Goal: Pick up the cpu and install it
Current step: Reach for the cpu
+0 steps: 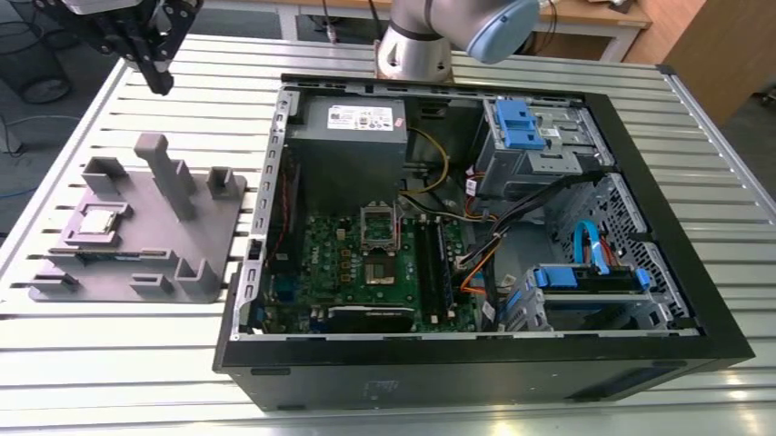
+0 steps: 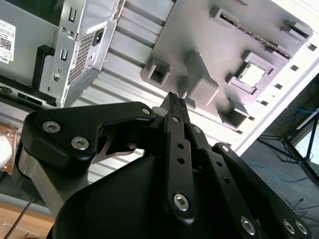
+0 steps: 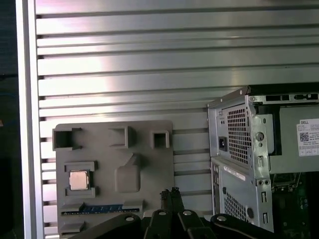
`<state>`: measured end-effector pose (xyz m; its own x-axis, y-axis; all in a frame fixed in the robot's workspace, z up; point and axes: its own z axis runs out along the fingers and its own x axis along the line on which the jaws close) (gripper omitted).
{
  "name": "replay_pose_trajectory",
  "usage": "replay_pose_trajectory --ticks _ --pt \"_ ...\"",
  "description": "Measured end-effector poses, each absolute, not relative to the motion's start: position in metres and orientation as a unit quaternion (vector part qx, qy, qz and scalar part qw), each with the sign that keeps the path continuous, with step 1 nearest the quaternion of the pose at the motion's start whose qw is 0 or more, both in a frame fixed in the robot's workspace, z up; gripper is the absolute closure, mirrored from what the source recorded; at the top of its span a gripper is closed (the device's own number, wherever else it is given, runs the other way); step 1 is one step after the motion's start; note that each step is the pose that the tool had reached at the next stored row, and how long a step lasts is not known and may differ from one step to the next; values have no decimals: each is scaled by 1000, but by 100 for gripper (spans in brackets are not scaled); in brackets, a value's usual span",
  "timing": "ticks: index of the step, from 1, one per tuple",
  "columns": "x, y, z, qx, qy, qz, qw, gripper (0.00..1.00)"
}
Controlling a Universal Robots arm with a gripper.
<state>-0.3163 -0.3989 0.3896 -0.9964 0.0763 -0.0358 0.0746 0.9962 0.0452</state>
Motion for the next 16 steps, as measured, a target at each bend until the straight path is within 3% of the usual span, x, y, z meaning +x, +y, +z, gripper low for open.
replay_pose_trajectory --ticks 16 --pt "-351 -399 383 38 999 22 19 89"
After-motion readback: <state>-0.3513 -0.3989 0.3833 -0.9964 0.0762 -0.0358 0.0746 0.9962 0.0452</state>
